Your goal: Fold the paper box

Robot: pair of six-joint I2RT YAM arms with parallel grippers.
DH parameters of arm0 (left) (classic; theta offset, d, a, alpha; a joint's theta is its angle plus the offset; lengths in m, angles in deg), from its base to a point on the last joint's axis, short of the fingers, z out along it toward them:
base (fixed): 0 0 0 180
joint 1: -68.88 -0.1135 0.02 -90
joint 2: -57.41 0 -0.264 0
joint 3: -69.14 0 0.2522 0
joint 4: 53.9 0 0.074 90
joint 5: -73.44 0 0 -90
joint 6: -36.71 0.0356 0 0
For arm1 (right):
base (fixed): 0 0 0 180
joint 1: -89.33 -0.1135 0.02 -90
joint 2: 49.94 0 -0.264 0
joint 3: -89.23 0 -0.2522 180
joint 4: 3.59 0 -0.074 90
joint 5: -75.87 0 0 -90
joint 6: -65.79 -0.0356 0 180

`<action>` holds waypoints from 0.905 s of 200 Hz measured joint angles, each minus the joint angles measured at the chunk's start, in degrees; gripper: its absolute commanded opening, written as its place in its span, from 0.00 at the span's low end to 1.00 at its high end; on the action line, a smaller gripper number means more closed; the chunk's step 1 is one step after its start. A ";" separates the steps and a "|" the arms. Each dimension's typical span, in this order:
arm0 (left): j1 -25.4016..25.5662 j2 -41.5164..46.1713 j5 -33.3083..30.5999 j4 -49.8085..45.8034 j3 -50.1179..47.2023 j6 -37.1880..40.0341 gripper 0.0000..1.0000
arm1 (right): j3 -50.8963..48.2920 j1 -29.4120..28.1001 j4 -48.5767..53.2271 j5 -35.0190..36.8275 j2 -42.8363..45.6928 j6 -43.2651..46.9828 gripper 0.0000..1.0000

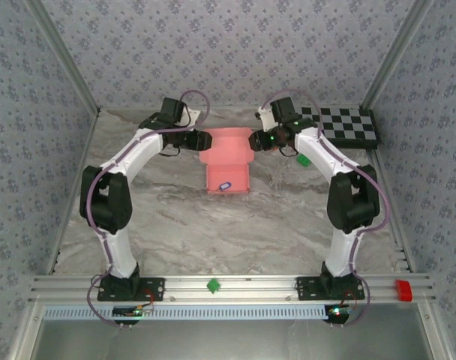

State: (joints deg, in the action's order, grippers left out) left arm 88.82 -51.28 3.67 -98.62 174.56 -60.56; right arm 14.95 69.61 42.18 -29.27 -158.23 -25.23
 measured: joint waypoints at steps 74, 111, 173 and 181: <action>-0.09 -7.39 3.06 -5.73 7.43 0.46 0.57 | 5.14 0.66 4.85 -4.09 -5.35 -0.09 0.44; -0.39 -8.63 4.37 -7.80 9.35 0.68 0.53 | 8.37 1.40 6.21 -6.45 -8.70 -0.24 0.41; -1.01 -11.37 5.88 -9.29 12.50 0.85 0.43 | 11.43 1.49 7.67 -8.50 -11.74 -0.52 0.31; -1.09 -11.47 5.99 -9.44 12.70 0.83 0.41 | 11.78 1.49 7.72 -8.55 -11.91 -0.59 0.30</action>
State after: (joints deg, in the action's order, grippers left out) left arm 87.73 -62.75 9.66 -108.06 187.25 -59.73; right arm 26.73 71.09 49.90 -37.82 -170.15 -25.82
